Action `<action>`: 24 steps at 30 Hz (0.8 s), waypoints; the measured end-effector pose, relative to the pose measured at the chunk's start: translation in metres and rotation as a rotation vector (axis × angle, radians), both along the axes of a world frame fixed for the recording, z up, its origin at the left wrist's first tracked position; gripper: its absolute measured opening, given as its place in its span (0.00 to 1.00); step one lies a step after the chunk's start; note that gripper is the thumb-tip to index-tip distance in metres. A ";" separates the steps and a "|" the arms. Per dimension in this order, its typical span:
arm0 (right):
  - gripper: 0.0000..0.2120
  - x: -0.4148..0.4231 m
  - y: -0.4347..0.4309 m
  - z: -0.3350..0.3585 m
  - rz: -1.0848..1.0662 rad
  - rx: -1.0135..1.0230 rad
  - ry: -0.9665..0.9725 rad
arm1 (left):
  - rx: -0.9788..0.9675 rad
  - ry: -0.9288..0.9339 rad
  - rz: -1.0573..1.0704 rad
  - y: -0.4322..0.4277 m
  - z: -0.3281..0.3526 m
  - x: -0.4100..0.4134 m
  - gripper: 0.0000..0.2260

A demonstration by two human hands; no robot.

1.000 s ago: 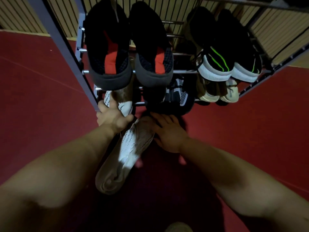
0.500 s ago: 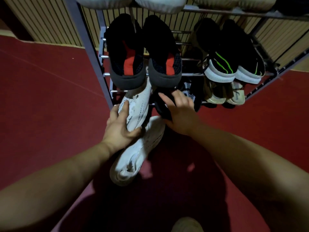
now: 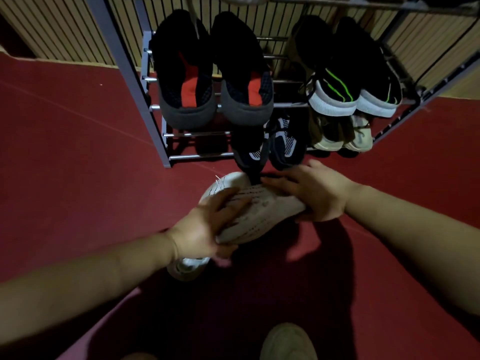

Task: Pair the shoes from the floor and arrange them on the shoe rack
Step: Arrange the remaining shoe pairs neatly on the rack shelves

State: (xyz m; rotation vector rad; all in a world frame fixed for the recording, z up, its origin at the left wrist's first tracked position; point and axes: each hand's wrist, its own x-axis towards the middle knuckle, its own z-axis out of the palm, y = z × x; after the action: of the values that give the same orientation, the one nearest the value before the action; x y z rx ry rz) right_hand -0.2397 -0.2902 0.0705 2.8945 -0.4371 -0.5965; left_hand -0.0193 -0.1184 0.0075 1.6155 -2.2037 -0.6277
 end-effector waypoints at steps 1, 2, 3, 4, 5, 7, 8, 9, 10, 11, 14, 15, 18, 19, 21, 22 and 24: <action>0.49 -0.011 0.003 -0.001 -0.043 0.034 0.049 | 0.022 -0.019 -0.040 -0.003 -0.001 -0.008 0.41; 0.47 -0.023 0.007 -0.003 -0.084 0.053 0.090 | 0.051 -0.034 -0.074 -0.005 -0.003 -0.016 0.41; 0.47 -0.034 0.011 -0.006 -0.120 0.069 0.113 | 0.067 -0.055 -0.102 -0.008 -0.002 -0.022 0.40; 0.47 -0.044 0.017 -0.011 -0.164 0.089 0.121 | 0.063 -0.078 -0.107 -0.007 -0.004 -0.026 0.38; 0.46 -0.054 0.025 -0.016 -0.232 0.104 0.119 | 0.066 -0.098 -0.075 -0.004 -0.005 -0.028 0.37; 0.46 -0.072 0.044 -0.031 -0.451 0.079 0.088 | 0.112 -0.133 0.119 0.007 -0.007 -0.025 0.42; 0.46 -0.076 0.055 -0.040 -0.587 0.073 0.089 | 0.181 -0.178 0.244 0.016 -0.007 -0.023 0.48; 0.46 -0.078 0.067 -0.048 -0.726 0.100 0.096 | 0.290 -0.233 0.352 0.026 -0.010 -0.019 0.51; 0.47 -0.078 0.076 -0.056 -0.846 0.167 0.101 | 0.418 -0.283 0.418 0.034 -0.014 -0.015 0.52; 0.47 -0.076 0.084 -0.063 -0.923 0.260 0.102 | 0.531 -0.305 0.447 0.039 -0.015 -0.013 0.51; 0.51 -0.073 0.099 -0.073 -0.969 0.471 0.081 | 0.682 -0.234 0.461 0.044 -0.013 -0.020 0.50; 0.53 -0.072 0.102 -0.073 -0.984 0.508 0.061 | 0.692 -0.214 0.476 0.045 -0.014 -0.024 0.50; 0.55 -0.068 0.109 -0.076 -1.019 0.522 0.027 | 0.690 -0.155 0.552 0.049 -0.017 -0.044 0.49; 0.54 -0.066 0.112 -0.078 -1.025 0.493 0.025 | 0.693 -0.149 0.580 0.050 -0.019 -0.052 0.49; 0.49 -0.060 0.116 -0.082 -1.054 0.464 -0.025 | 0.686 -0.152 0.678 0.047 -0.021 -0.066 0.46; 0.46 -0.058 0.116 -0.084 -1.076 0.470 -0.079 | 0.659 -0.156 0.738 0.044 -0.022 -0.070 0.44; 0.40 -0.059 0.114 -0.084 -1.104 0.497 -0.182 | 0.597 -0.141 0.799 0.042 -0.024 -0.071 0.38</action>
State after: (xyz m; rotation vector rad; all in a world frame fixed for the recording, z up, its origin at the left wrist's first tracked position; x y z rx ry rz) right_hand -0.2984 -0.1760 -0.0139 2.8921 -2.2370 -0.5953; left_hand -0.0903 -0.0768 -0.0167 2.6645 -1.2720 -0.9697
